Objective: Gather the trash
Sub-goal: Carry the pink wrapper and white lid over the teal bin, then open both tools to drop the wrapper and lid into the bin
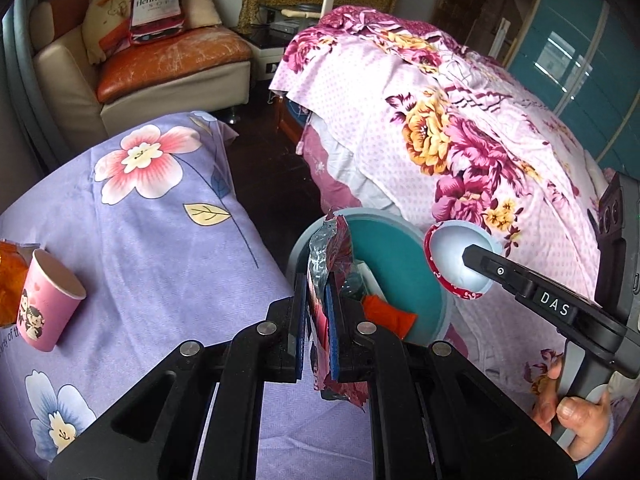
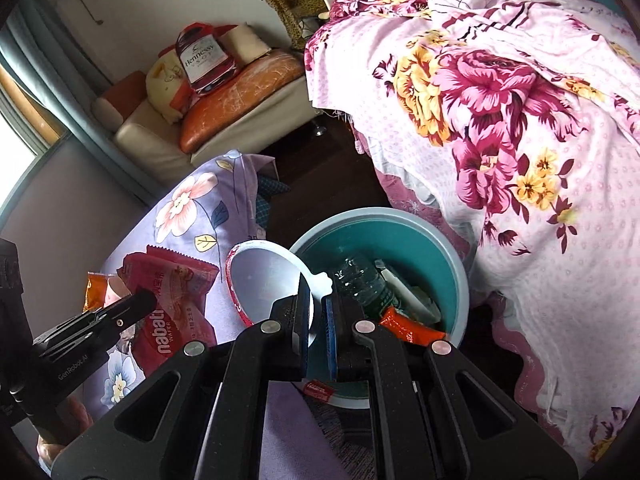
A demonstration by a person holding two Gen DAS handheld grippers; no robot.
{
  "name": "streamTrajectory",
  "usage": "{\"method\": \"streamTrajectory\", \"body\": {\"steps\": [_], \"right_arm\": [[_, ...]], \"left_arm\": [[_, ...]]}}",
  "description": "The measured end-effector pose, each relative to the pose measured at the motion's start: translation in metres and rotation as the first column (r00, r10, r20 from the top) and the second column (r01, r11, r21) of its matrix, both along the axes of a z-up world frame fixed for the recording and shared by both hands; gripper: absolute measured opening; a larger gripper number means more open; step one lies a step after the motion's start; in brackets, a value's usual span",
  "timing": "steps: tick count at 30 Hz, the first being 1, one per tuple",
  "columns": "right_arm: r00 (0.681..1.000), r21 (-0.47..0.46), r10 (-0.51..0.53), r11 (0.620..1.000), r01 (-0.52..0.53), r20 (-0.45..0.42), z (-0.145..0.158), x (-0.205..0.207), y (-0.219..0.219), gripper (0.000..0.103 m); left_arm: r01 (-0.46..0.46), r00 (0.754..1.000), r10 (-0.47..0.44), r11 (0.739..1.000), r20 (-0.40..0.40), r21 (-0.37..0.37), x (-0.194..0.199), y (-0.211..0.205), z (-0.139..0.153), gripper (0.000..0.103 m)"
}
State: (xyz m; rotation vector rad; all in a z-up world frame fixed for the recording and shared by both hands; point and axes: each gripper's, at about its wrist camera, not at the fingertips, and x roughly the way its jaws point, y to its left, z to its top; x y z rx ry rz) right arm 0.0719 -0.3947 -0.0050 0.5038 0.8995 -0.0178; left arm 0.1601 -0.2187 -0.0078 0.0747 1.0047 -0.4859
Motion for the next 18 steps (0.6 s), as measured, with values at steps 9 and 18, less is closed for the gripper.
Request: {"method": "streamTrajectory", "body": {"steps": [9, 18], "right_arm": [[0.999, -0.014, -0.027, 1.0, 0.026, -0.035, -0.011, 0.0, -0.015, 0.007], [0.997, -0.016, -0.048, 0.999, 0.047, -0.056, -0.02, 0.0, -0.025, 0.007]], "left_arm": [[0.04, 0.998, -0.04, 0.999, -0.058, 0.002, 0.008, -0.028, -0.026, 0.009], [0.047, 0.995, -0.046, 0.999, -0.09, 0.014, 0.01, -0.035, -0.038, 0.032]]}}
